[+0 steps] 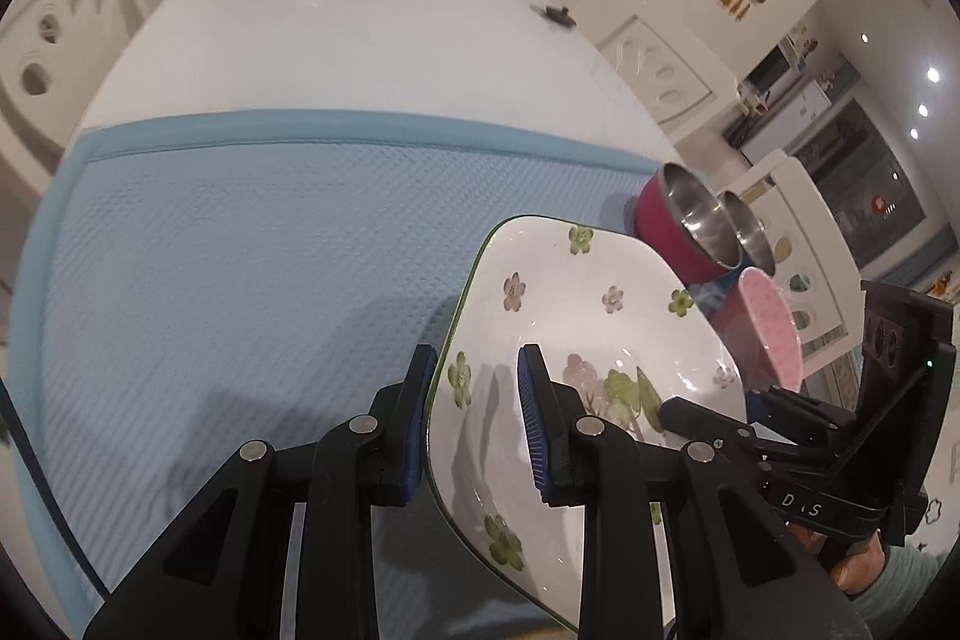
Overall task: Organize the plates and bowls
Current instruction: 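Carry the smaller green-tree plate with both grippers onto the plate stack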
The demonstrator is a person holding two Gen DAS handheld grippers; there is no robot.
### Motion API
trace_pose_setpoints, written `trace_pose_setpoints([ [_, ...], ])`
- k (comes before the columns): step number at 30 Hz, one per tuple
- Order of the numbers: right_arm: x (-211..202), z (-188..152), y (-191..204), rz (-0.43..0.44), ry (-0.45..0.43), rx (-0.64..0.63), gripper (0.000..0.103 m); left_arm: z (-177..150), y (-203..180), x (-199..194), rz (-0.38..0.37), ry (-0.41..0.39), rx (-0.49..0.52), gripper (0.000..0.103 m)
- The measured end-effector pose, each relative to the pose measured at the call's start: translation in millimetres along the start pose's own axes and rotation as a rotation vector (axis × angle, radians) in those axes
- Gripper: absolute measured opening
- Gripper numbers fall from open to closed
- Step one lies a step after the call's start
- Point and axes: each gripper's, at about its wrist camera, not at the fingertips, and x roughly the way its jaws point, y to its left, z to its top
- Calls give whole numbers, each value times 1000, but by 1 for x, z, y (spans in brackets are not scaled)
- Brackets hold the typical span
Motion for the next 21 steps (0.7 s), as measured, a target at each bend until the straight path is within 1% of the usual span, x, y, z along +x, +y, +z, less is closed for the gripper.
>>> trace_pose_setpoints([
  [5, -14, -2, 20, 35, -7, -19, 43, -17, -7, -37, 31, -41, -25, 24],
  [9, -31, -13, 34, 76, -5, -29, 43, -36, -11, -64, 52, -78, -60, 24],
  [13, -50, -34, 42, 101, 2, -31, 43, -60, -15, -85, 86, -107, -96, 24],
  [16, -58, -50, 50, 122, 27, -33, 43, -81, -16, -100, 105, -119, -136, 24],
  [21, -67, -86, 61, 154, 74, -58, 43, -127, -15, -119, 145, -111, -198, 24],
])
